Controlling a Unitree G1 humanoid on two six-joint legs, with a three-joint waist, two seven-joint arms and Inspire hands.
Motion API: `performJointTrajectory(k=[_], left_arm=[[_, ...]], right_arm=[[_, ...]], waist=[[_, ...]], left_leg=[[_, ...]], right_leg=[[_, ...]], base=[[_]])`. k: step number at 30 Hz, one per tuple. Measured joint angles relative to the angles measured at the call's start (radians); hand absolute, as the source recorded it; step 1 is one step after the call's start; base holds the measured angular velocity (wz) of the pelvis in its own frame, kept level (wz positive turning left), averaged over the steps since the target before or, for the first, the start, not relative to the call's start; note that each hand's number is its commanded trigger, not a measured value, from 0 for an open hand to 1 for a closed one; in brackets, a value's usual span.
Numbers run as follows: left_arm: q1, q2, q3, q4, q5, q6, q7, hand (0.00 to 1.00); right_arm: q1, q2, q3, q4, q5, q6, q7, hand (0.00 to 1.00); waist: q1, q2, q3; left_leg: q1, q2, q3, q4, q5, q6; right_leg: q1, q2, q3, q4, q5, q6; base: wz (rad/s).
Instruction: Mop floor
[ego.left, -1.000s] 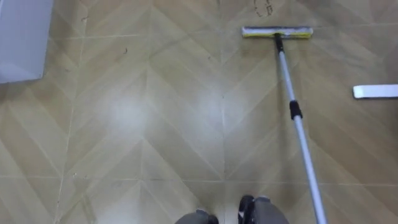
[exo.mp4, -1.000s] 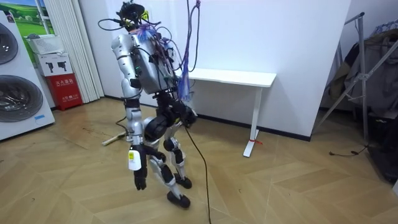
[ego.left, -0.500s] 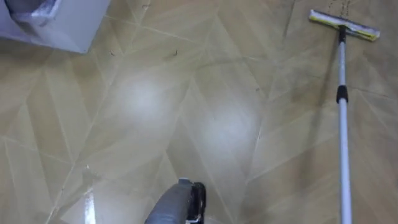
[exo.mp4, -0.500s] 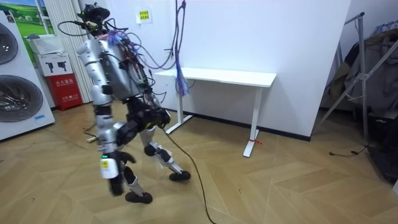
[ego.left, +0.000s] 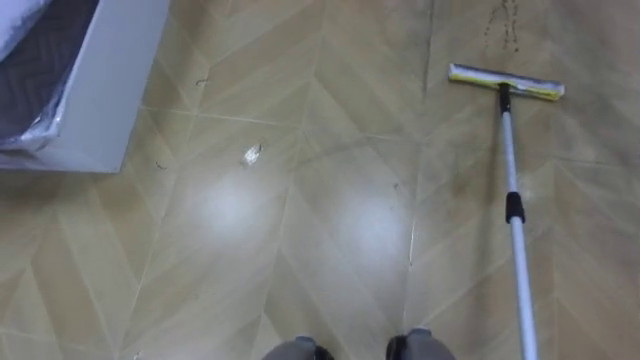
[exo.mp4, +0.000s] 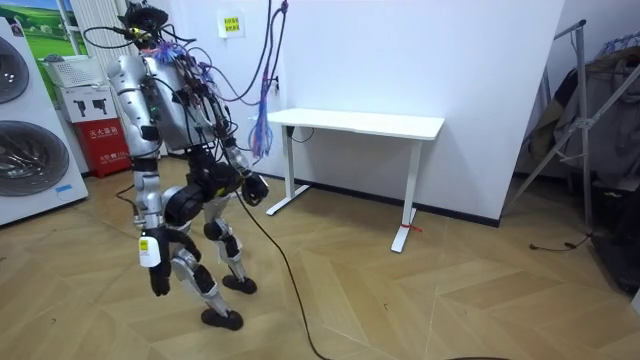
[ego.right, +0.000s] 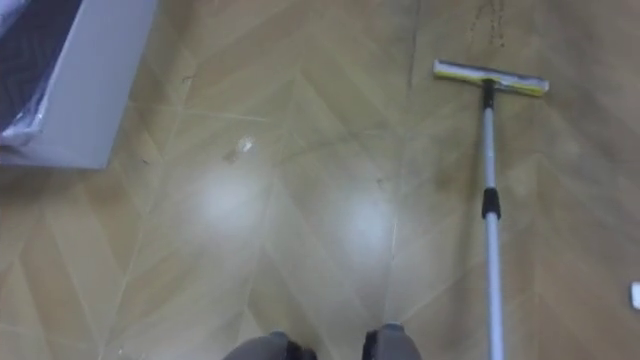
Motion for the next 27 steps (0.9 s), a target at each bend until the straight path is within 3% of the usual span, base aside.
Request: performJointTrajectory(k=[1,3,4,5,6,8,9,10,11,13,14,16,17,18,19,20,22,23,24,25,27], left_arm=[[0.001,0.012,-0.007,-0.007,-0.022,0.000,0.000,0.00],[0.009,0.037,-0.021,-0.015,-0.034,0.000,-0.001,0.00],[0.016,0.049,-0.020,-0.015,-0.033,0.000,-0.002,0.00],[0.020,0.054,-0.021,-0.015,-0.031,0.000,-0.005,0.00],[0.027,0.061,-0.021,-0.020,-0.029,0.000,-0.015,0.00],[0.039,0.063,-0.019,-0.038,-0.019,0.000,-0.025,0.00],[0.043,0.065,-0.019,-0.035,-0.018,-0.001,-0.039,0.00],[0.051,0.061,-0.020,-0.031,-0.010,-0.002,-0.055,0.00],[0.053,0.058,-0.021,-0.029,-0.008,-0.002,-0.063,0.00],[0.035,0.047,-0.015,-0.018,-0.002,-0.003,-0.081,0.00],[0.028,0.044,-0.015,-0.018,0.007,-0.005,-0.083,0.00],[-0.002,0.033,-0.007,-0.016,0.015,-0.032,-0.081,0.00],[-0.008,0.032,-0.007,-0.016,0.015,-0.036,-0.080,0.00],[-0.019,0.029,-0.010,-0.016,0.015,-0.041,-0.073,0.00],[-0.022,0.023,-0.010,-0.016,0.014,-0.042,-0.069,0.00],[-0.022,0.019,-0.010,-0.016,0.014,-0.043,-0.063,0.00],[-0.020,0.000,-0.010,0.004,0.013,-0.043,-0.032,0.00],[-0.017,-0.001,-0.009,0.008,0.012,-0.040,-0.028,0.00],[-0.016,-0.003,-0.005,0.015,0.013,-0.034,-0.016,0.00],[-0.016,-0.009,0.003,0.014,0.013,-0.034,-0.013,0.00],[-0.016,-0.008,0.001,0.016,0.003,-0.034,-0.015,0.00]], right_arm=[[-0.051,-0.027,0.010,-0.008,0.002,-0.012,0.009,1.00],[-0.116,-0.051,0.016,-0.030,0.002,-0.032,0.020,1.00],[-0.150,-0.064,0.016,-0.040,0.012,-0.043,0.037,1.00],[-0.163,-0.070,0.019,-0.052,0.023,-0.046,0.045,1.00],[-0.172,-0.085,0.019,-0.078,0.051,-0.049,0.057,1.00],[-0.162,-0.098,0.017,-0.083,0.079,-0.053,0.064,1.00],[-0.134,-0.090,0.015,-0.077,0.098,-0.054,0.067,1.00],[-0.096,-0.085,0.011,-0.070,0.115,-0.053,0.081,1.00],[-0.074,-0.084,0.011,-0.068,0.123,-0.053,0.087,1.00],[0.008,-0.083,0.017,-0.048,0.132,-0.056,0.099,1.00],[0.029,-0.082,0.023,-0.038,0.130,-0.056,0.098,1.00],[0.111,-0.068,0.029,-0.009,0.111,-0.055,0.079,1.00],[0.127,-0.060,0.030,-0.007,0.108,-0.055,0.073,1.00],[0.160,-0.039,0.047,-0.006,0.107,-0.055,0.056,1.00],[0.179,-0.022,0.053,-0.006,0.107,-0.055,0.041,1.00],[0.183,-0.014,0.058,-0.006,0.106,-0.055,0.034,1.00],[0.210,0.022,0.070,-0.006,0.104,-0.053,0.016,1.00],[0.214,0.032,0.077,-0.006,0.100,-0.049,0.015,1.00],[0.223,0.052,0.079,-0.009,0.077,-0.043,0.016,1.00],[0.235,0.067,0.066,-0.021,0.071,-0.036,0.009,1.00],[0.233,0.078,0.039,-0.023,0.069,-0.003,0.013,1.00]], waist=[[0.019,-0.011,0.0049],[0.044,-0.031,0.0007],[0.050,-0.052,0.0076],[0.056,-0.057,0.0069],[0.055,-0.069,0.0078],[0.065,-0.067,0.0048],[0.070,-0.075,0.0041],[0.067,-0.074,-0.0036],[0.065,-0.069,-0.0041],[0.069,-0.061,-0.0031],[0.066,-0.056,-0.0036],[0.046,-0.026,-0.0047],[0.037,-0.019,-0.0055],[0.021,-0.009,-0.0041],[0.015,0.006,-0.0045],[0.013,0.014,-0.0025],[0.000,0.028,-0.0063],[-0.005,0.028,-0.0083],[-0.023,0.023,-0.0036],[-0.038,0.034,-0.0111],[-0.042,0.031,-0.0102]], left_leg=[[-0.031,0.019,0.007,0.077,0.017,-0.029],[-0.071,0.047,0.023,0.167,0.053,-0.062],[-0.102,0.055,0.024,0.206,0.089,-0.064],[-0.114,0.053,0.024,0.199,0.082,-0.063],[-0.138,0.049,0.027,0.122,0.075,-0.058],[-0.161,0.027,0.026,-0.065,0.088,-0.057],[-0.159,0.014,0.028,-0.149,0.144,-0.030],[-0.129,0.005,0.034,-0.175,0.166,0.004],[-0.116,0.005,0.039,-0.177,0.157,0.017],[-0.070,0.004,0.083,-0.174,0.117,0.045],[-0.060,0.001,0.089,-0.172,0.106,0.049],[-0.027,-0.004,0.087,-0.164,0.076,0.064],[-0.023,-0.010,0.074,-0.165,0.074,0.064],[-0.007,-0.026,0.027,-0.175,0.065,0.060],[0.006,-0.035,-0.025,-0.185,0.050,0.042],[0.011,-0.035,-0.044,-0.187,0.048,0.039],[0.055,-0.049,-0.126,-0.221,0.045,0.020],[0.061,-0.050,-0.137,-0.222,0.041,0.014],[0.067,-0.049,-0.139,-0.214,0.027,-0.009],[0.075,-0.042,-0.128,-0.215,0.024,-0.018],[0.098,-0.030,-0.109,-0.217,0.028,-0.024]], right_leg=[[0.002,0.008,-0.002,0.026,-0.025,0.000],[0.004,0.019,0.000,0.052,-0.049,-0.011],[0.011,0.027,0.005,0.054,-0.053,-0.021],[0.015,0.030,0.009,0.051,-0.055,-0.022],[0.023,0.038,0.024,0.039,-0.055,-0.017],[0.056,0.042,0.036,0.008,-0.064,-0.014],[0.089,0.042,0.060,-0.015,-0.076,-0.006],[0.120,0.042,0.075,-0.042,-0.085,0.009],[0.135,0.040,0.081,-0.052,-0.085,0.014],[0.139,0.011,0.077,0.017,-0.060,0.059],[0.135,0.003,0.074,0.041,-0.048,0.069],[0.116,0.001,0.075,0.128,0.027,0.089],[0.106,0.001,0.076,0.146,0.046,0.088],[0.083,0.004,0.083,0.163,0.068,0.086],[0.044,0.011,0.082,0.156,0.061,0.081],[0.023,0.015,0.077,0.144,0.055,0.078],[-0.014,0.022,0.081,-0.054,0.052,0.072],[-0.006,0.022,0.083,-0.124,0.065,0.075],[0.008,0.013,0.062,-0.171,0.125,0.071],[0.029,0.004,0.020,-0.177,0.126,0.047],[0.059,0.002,-0.012,-0.161,0.106,0.031]], base=[[0.05],[0.01],[0.17],[0.37],[0.50],[0.52],[0.44],[0.42],[0.26],[0.04],[-0.06],[-0.07],[-0.22],[-0.50],[-0.66],[-0.88],[-0.90],[-0.58],[-0.04],[0.24],[0.52]])
